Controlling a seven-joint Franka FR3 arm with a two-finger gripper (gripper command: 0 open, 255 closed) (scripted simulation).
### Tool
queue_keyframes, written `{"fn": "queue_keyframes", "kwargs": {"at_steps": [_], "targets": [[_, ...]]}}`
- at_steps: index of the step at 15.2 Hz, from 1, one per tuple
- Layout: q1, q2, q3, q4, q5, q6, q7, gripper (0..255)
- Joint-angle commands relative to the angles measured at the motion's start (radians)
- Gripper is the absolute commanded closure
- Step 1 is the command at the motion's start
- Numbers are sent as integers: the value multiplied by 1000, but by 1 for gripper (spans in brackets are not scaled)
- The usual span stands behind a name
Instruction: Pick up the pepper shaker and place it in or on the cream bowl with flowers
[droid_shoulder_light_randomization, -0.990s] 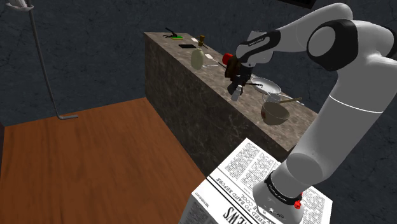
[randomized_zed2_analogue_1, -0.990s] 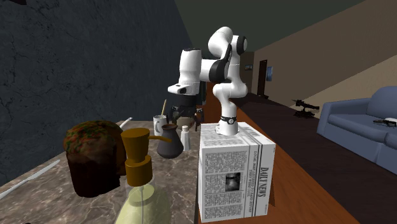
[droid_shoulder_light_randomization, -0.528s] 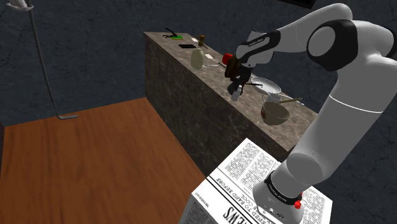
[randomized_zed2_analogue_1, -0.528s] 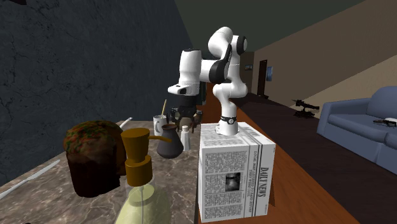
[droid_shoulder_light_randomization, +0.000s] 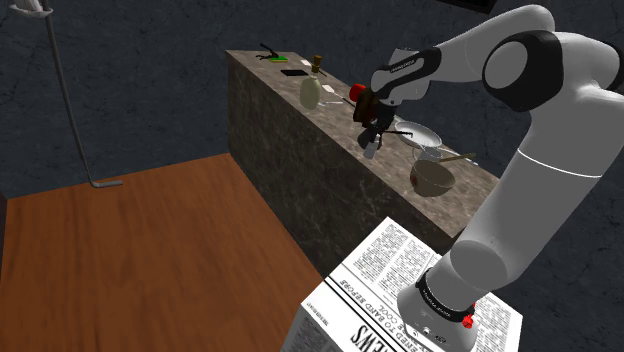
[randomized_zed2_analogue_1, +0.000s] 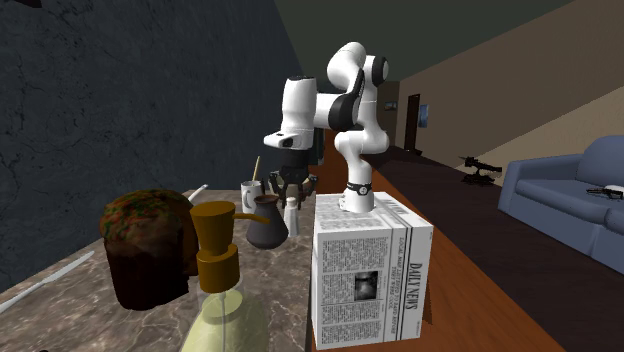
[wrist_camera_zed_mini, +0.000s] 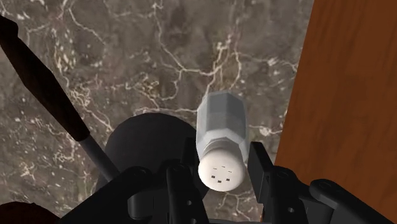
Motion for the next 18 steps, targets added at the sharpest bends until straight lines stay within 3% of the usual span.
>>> {"fn": "queue_keyframes", "kwargs": {"at_steps": [1, 18], "targets": [[0, 2, 0, -1, 0, 0, 0, 255], [10, -90, -6, 126, -37, -213, 12, 255]]}}
